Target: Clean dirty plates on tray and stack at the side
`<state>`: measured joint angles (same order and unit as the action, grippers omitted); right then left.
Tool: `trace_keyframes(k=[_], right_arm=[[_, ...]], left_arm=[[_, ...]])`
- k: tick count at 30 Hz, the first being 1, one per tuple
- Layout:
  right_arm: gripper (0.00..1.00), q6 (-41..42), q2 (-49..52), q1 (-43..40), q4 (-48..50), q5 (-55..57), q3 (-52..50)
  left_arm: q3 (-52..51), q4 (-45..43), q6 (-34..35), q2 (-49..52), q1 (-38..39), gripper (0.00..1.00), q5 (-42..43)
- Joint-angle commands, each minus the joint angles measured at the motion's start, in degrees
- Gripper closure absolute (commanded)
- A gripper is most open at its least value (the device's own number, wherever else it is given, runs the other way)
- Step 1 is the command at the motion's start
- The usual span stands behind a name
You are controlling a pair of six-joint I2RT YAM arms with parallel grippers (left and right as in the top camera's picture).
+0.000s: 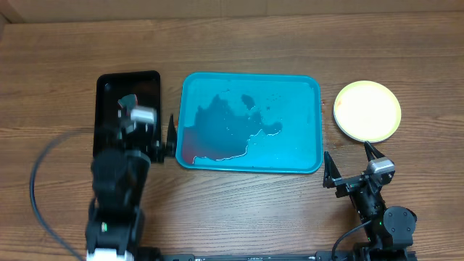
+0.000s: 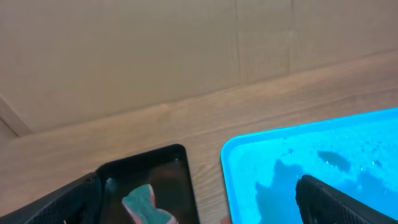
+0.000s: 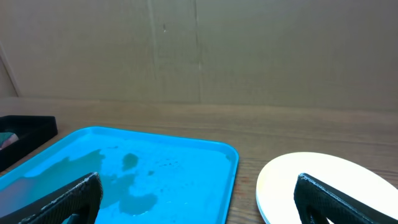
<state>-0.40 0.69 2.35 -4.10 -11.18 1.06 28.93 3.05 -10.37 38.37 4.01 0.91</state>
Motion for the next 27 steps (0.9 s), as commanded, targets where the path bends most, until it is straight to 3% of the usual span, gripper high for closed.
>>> trace_keyframes(k=[1, 16, 27], right_arm=[[0.0, -0.48, -0.55, 0.31, 0.35, -0.46, -0.61], [0.0, -0.48, -0.55, 0.33, 0.35, -0.48, -0.61], [0.0, -0.48, -0.55, 0.31, 0.33, -0.48, -0.61]], left_arm=[[-6.8, -0.79, -3.41, -9.03, -0.26, 0.01, 0.13], [-26.29, -0.59, -3.78, -33.4, -0.35, 0.01, -1.51], [-28.65, 1.4, -3.78, -38.21, -0.68, 0.0, -0.9]])
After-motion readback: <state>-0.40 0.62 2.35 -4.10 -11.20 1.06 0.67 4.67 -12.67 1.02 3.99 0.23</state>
